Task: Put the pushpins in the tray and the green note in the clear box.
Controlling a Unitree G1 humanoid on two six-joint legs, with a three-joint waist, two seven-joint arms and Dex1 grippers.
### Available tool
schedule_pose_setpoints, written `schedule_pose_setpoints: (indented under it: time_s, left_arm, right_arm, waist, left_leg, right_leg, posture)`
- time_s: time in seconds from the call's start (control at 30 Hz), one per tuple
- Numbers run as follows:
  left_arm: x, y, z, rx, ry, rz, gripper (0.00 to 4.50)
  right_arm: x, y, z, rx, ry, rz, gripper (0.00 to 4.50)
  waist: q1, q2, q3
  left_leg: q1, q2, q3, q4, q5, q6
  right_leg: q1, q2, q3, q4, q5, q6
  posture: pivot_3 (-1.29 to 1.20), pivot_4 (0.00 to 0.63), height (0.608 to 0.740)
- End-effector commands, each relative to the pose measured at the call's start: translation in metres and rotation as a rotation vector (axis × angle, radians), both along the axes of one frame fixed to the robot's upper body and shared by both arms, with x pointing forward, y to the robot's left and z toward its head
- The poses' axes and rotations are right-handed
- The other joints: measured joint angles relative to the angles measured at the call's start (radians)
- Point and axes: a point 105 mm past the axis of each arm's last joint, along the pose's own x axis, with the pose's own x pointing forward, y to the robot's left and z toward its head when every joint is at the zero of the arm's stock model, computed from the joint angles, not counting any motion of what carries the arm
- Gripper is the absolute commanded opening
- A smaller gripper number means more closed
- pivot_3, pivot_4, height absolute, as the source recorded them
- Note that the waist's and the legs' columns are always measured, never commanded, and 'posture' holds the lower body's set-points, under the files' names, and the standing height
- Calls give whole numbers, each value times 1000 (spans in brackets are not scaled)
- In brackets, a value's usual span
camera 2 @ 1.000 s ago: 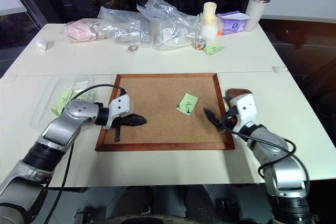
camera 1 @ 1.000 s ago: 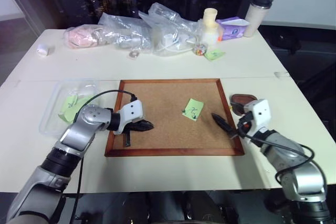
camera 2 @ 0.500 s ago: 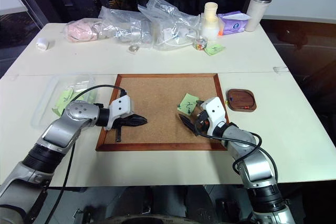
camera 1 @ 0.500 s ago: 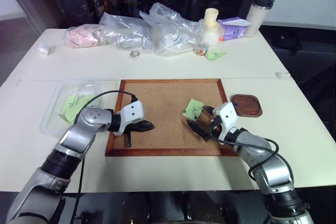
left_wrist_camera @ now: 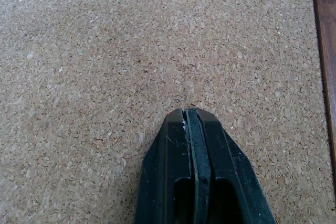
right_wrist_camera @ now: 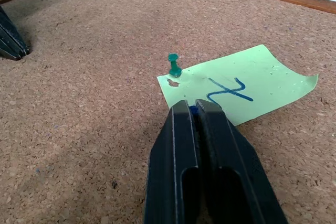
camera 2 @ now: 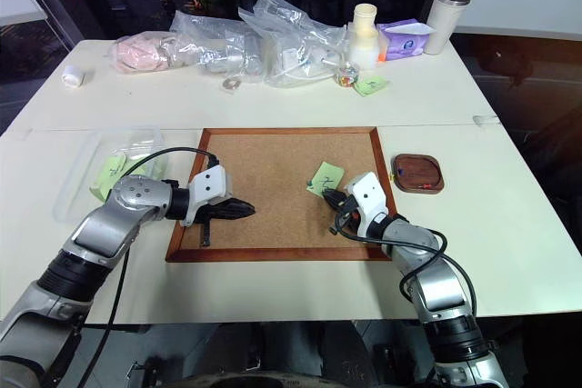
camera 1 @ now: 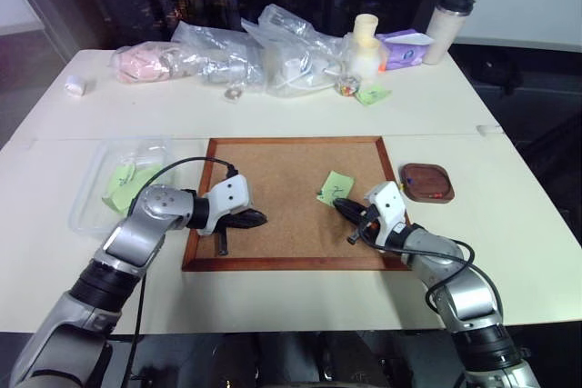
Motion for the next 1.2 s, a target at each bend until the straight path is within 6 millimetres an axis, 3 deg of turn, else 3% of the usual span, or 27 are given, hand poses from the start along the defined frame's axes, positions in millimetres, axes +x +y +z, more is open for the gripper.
schedule_pose_setpoints:
  time_s: [0.03, 0.17, 0.5, 0.77, 0.9, 1.0, 1.2]
  left_arm:
    - [-4, 13, -24, 90, 79, 29, 0]
    - [-1, 13, -25, 118, 67, 13, 0]
    - [-2, 13, -28, 154, 76, -39, 0]
    - [-2, 16, -38, 234, 69, -95, 0]
    - [-5, 15, -41, 231, 77, -99, 0]
    - [-6, 14, -41, 223, 78, -101, 0]
    - [-3, 9, -37, 197, 68, -98, 0]
  right_arm:
    - [2, -4, 22, 22, -89, -23, 22]
    - [2, -6, 31, 33, -114, -37, 22]
    - [-1, -1, 30, 55, -112, -43, 22]
    - [2, -11, 69, 214, -197, -125, 22]
    - [-3, -14, 71, 219, -183, -125, 22]
    - [-1, -26, 74, 240, -191, -190, 22]
    - [22, -94, 72, 153, -216, -479, 22]
  waist:
    - [0, 0, 0]
    - [1, 0, 0]
    - [2, 0, 0]
    - [2, 0, -1]
    - [1, 0, -1]
    - [0, 0, -1]
    - [1, 0, -1]
  left_leg:
    - [0, 0, 0, 0, 0, 0]
    - [0, 0, 0, 0, 0, 0]
    - [-1, 0, 0, 0, 0, 0]
    - [0, 0, 0, 0, 0, 0]
    - [1, 0, 0, 0, 0, 0]
    - [5, 0, 0, -1, 0, 0]
    - [7, 0, 0, -1, 0, 0]
  right_leg:
    - [0, 0, 0, 0, 0, 0]
    - [0, 0, 0, 0, 0, 0]
    - [0, 0, 0, 0, 0, 0]
    - [0, 0, 0, 0, 0, 0]
    - [1, 0, 0, 0, 0, 0]
    - [5, 0, 0, 0, 0, 0]
    - [7, -1, 0, -1, 0, -1]
  posture:
    - [0, 150, 734]
    - [0, 150, 734]
    - [0, 150, 734]
    - [0, 150, 734]
    - [0, 150, 734]
    - [0, 150, 734]
    - [0, 150, 734]
